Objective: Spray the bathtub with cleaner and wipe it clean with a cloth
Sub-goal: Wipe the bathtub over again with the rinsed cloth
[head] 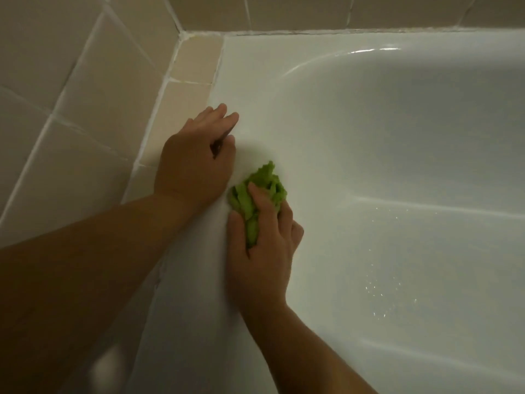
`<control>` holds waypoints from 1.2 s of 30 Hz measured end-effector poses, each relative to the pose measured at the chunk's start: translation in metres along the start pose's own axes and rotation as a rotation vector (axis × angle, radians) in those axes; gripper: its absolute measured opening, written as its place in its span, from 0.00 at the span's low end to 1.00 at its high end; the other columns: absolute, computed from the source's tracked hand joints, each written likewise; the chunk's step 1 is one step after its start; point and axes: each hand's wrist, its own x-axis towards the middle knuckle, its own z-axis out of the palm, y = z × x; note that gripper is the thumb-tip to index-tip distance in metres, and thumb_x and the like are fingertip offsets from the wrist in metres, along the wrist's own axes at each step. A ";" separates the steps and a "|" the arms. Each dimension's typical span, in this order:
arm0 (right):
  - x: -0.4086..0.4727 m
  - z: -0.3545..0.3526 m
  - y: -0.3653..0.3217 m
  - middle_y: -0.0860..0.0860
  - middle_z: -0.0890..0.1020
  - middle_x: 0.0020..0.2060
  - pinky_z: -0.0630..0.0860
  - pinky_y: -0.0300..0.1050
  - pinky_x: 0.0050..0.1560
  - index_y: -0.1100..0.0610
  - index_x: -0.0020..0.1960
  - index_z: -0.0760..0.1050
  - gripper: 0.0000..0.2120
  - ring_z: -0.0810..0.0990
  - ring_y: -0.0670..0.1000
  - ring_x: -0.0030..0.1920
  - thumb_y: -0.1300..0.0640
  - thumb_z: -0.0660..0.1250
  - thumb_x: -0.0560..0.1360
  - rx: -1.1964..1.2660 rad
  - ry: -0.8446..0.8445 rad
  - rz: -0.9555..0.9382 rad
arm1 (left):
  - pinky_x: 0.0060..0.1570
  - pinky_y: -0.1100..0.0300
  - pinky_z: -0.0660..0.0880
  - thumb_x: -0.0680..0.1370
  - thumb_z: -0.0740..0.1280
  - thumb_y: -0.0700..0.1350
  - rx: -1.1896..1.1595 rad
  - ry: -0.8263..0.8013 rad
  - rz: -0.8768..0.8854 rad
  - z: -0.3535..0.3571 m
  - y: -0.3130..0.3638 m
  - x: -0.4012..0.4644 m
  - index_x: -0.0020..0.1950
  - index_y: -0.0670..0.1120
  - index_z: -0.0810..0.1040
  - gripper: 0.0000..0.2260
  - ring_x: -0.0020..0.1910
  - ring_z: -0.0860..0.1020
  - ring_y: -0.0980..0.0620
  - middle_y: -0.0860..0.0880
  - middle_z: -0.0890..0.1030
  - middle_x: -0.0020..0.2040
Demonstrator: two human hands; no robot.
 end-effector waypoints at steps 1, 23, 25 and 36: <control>-0.017 -0.005 0.002 0.41 0.66 0.75 0.70 0.53 0.69 0.31 0.73 0.61 0.22 0.65 0.50 0.68 0.37 0.59 0.80 -0.016 -0.021 -0.023 | 0.78 0.50 0.63 0.83 0.62 0.44 0.005 0.009 -0.003 -0.001 -0.001 -0.005 0.72 0.47 0.79 0.17 0.76 0.70 0.48 0.46 0.75 0.74; 0.202 0.000 0.000 0.52 0.55 0.81 0.68 0.59 0.70 0.40 0.78 0.64 0.24 0.62 0.59 0.69 0.49 0.62 0.83 -0.112 0.333 -0.078 | 0.77 0.43 0.57 0.81 0.59 0.51 0.149 -0.052 0.128 0.027 0.012 0.058 0.78 0.46 0.71 0.25 0.78 0.66 0.41 0.43 0.69 0.78; 0.194 0.005 -0.002 0.51 0.56 0.79 0.69 0.56 0.69 0.40 0.78 0.63 0.25 0.62 0.57 0.68 0.49 0.63 0.82 -0.041 0.312 -0.054 | 0.77 0.41 0.58 0.82 0.59 0.50 0.134 -0.064 0.143 0.030 0.012 0.067 0.78 0.45 0.71 0.25 0.78 0.66 0.41 0.43 0.68 0.78; 0.205 -0.002 0.016 0.49 0.54 0.78 0.66 0.52 0.73 0.39 0.80 0.59 0.33 0.61 0.56 0.74 0.49 0.68 0.79 0.005 0.343 -0.016 | 0.80 0.51 0.51 0.84 0.59 0.52 0.068 -0.138 0.136 0.035 0.023 0.102 0.80 0.52 0.68 0.23 0.81 0.59 0.51 0.51 0.64 0.81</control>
